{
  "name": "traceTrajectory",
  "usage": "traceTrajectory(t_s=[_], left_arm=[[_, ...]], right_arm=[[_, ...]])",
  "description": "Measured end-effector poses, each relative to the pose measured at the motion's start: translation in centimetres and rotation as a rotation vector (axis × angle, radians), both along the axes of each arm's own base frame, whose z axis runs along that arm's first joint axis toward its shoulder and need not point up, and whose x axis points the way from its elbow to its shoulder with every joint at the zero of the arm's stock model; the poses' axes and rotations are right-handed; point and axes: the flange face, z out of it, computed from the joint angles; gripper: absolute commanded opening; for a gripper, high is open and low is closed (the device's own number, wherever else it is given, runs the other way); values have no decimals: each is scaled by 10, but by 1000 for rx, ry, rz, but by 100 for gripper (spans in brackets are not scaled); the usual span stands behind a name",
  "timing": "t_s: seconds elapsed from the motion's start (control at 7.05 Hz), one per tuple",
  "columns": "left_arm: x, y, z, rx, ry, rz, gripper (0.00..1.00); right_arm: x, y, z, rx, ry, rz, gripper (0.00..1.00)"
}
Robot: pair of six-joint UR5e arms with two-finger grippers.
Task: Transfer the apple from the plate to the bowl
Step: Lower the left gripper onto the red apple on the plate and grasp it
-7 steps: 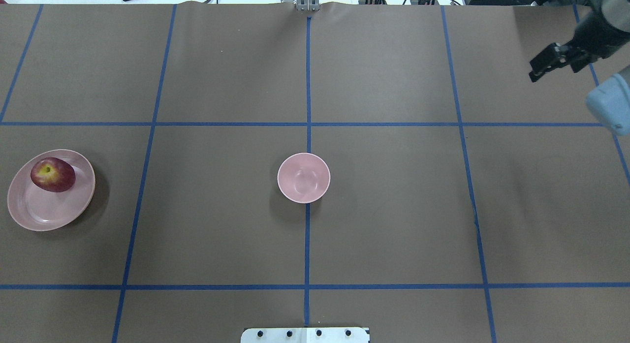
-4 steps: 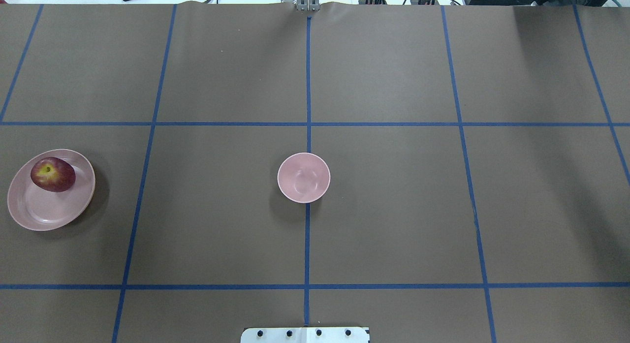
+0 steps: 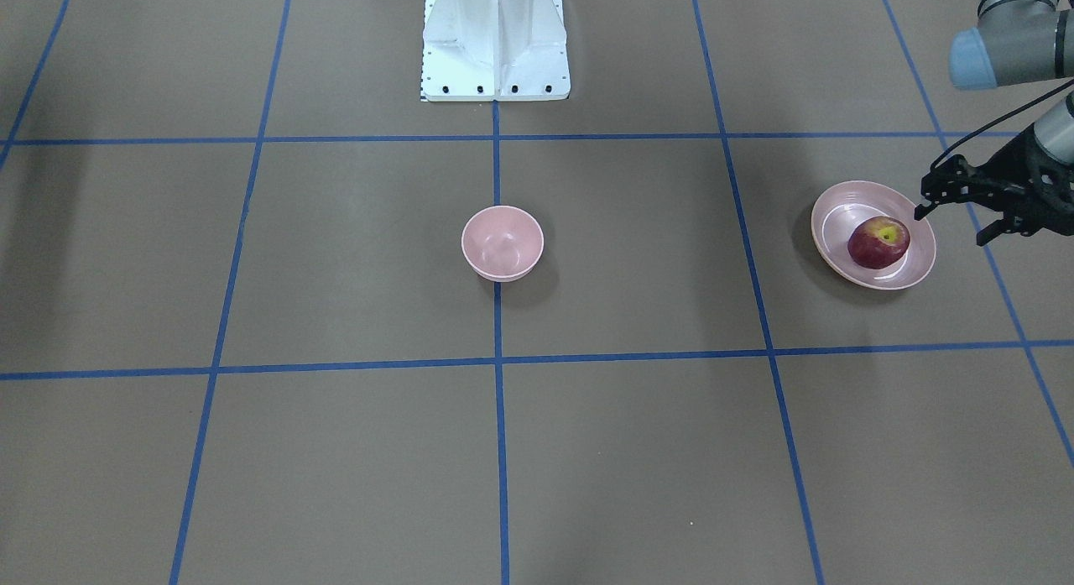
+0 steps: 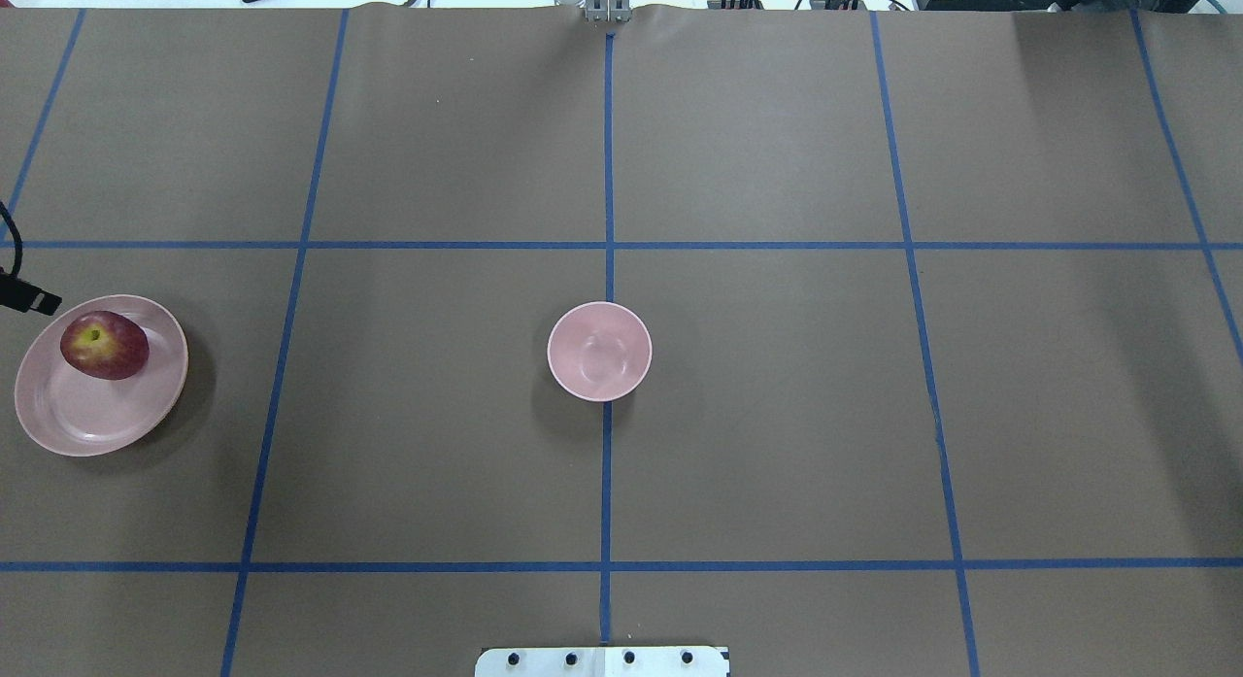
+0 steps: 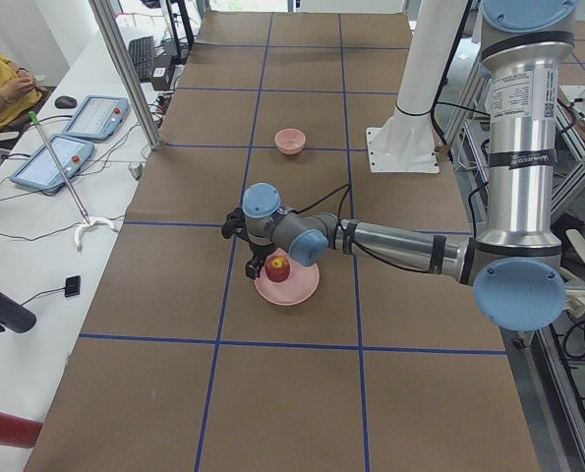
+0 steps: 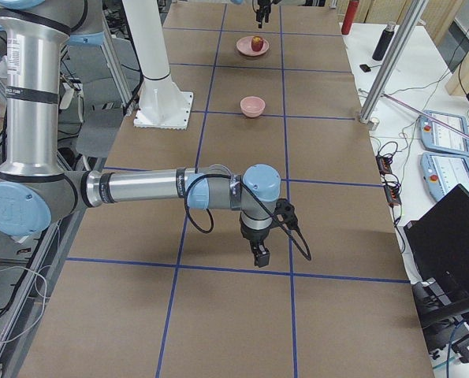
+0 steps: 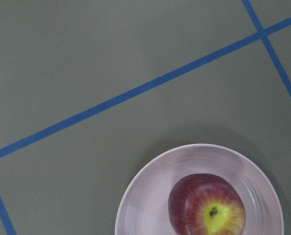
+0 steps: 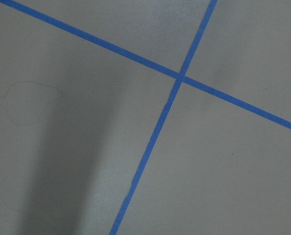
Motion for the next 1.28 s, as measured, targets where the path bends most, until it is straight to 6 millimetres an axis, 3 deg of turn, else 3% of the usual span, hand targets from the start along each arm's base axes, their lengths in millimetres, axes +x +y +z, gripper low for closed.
traceTrajectory(t_s=[0.28,0.43,1.28], left_arm=[[41,12,-3,-20,-15,-16,98],[50,14,-2,-24,-27,-21,98],[77,19,28,-34,-98,-11,98]], right_arm=[[0,1,2,-7,-8,2,100],[0,2,2,-8,-9,3,100],[-1,1,2,-12,-10,6,100]])
